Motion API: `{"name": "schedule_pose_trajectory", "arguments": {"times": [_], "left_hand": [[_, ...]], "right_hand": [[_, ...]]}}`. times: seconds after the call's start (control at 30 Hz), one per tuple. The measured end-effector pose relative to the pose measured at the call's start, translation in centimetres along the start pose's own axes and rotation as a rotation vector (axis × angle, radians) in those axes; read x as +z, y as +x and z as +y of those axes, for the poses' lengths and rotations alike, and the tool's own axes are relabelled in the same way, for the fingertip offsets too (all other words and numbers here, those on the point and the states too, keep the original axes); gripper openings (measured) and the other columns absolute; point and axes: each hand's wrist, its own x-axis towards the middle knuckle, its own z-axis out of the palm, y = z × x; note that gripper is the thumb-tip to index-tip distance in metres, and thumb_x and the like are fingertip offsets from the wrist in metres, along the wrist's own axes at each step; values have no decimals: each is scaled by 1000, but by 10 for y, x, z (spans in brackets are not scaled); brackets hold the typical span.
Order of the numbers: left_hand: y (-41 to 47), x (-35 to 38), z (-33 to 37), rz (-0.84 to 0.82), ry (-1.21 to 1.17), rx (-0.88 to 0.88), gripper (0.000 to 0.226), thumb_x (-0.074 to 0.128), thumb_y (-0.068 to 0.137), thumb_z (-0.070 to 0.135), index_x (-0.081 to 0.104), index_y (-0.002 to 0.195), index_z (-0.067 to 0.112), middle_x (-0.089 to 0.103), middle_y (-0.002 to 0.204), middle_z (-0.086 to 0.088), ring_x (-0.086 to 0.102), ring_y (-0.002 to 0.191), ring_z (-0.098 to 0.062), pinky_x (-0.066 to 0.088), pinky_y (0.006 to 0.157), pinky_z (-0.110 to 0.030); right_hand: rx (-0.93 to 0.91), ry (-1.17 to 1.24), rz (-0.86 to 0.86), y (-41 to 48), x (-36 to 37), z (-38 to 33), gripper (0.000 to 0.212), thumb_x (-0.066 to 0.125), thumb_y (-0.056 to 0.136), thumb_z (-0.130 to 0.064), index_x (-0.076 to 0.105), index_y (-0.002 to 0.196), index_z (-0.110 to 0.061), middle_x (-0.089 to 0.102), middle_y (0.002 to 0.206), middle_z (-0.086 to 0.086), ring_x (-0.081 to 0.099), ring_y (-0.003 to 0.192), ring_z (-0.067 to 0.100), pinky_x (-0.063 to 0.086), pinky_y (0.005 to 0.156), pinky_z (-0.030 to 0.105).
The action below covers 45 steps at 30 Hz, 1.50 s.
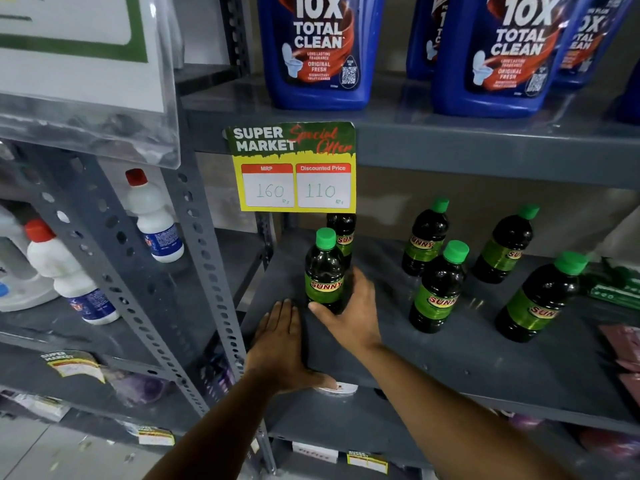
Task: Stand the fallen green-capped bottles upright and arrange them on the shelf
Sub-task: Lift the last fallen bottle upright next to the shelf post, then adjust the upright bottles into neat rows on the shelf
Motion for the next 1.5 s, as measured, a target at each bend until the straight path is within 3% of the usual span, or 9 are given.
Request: {"name": "schedule_pose_trajectory", "arguments": {"times": [0.23, 0.33, 0.43, 0.63, 0.7, 0.8, 0.9, 1.13, 1.5], "left_hand": [[2, 5, -1, -27, 10, -18, 165, 34, 33, 110, -14, 152, 6, -14, 164, -13, -13, 150, -26, -8, 121, -42], [2, 5, -3, -35, 23, -30, 166, 32, 32, 111, -13, 152, 6, -16, 163, -12, -15, 149, -26, -9, 119, -40], [3, 5, -2, -45, 23, -37, 165, 30, 32, 111, -11, 152, 5, -17, 163, -13, -15, 150, -25, -8, 121, -40], [3, 8, -2, -47, 37, -31, 165, 28, 33, 112, -9, 153, 4, -15, 163, -14, -12, 150, -26, -4, 122, -42], [4, 8, -2, -49, 51, -37, 165, 27, 33, 112, -9, 153, 4, -15, 163, -14, -11, 150, -26, -3, 122, -42], [4, 5, -2, -57, 65, -38, 165, 27, 33, 112, -9, 152, 4, -15, 163, -14, -11, 150, -27, -2, 122, -43], [4, 5, -1, -52, 51, -38, 165, 30, 34, 112, -7, 153, 3, -12, 164, -14, -8, 151, -27, 0, 123, -44], [0, 4, 1, -42, 55, -33, 163, 31, 36, 111, -4, 153, 3, -7, 164, -15, -3, 151, -28, 3, 123, -44], [-1, -1, 4, -39, 75, -30, 162, 29, 36, 111, -2, 154, 4, -5, 164, -14, -3, 151, -27, 5, 123, -45]], "right_hand": [[188, -203, 709, -54, -67, 48, 96, 99, 46, -24, 45, 117, 11, 46, 114, 31, 46, 108, 52, 39, 89, 65], [328, -161, 583, -36, -107, 65, 112, 98, 49, -32, 35, 134, 7, 40, 134, 28, 36, 128, 46, 30, 103, 59], [235, -185, 344, -27, -128, 70, 125, 95, 51, -44, 25, 146, -2, 35, 147, 16, 30, 139, 33, 27, 112, 48], [112, -171, 749, -50, -160, 81, 92, 66, 68, -56, 41, 124, 12, 43, 124, 33, 41, 117, 51, 33, 95, 66], [227, -159, 826, -44, -183, 94, 94, 65, 62, -50, 39, 127, 13, 40, 127, 34, 38, 119, 53, 33, 95, 65], [401, -124, 667, -26, -220, 111, 105, 83, 62, -36, 28, 142, 2, 37, 143, 24, 34, 133, 42, 33, 105, 54], [374, -133, 439, -13, -241, 128, 80, 89, 65, -26, 41, 128, -14, 57, 122, 6, 56, 113, 28, 45, 85, 38], [399, -155, 411, -34, -249, 130, 58, 86, 64, -20, 45, 106, -24, 61, 104, 1, 61, 91, 21, 42, 65, 25], [370, -164, 423, -95, -254, 124, 70, 91, 57, -31, 41, 106, -36, 62, 101, -7, 62, 90, 12, 48, 74, 28]]}}
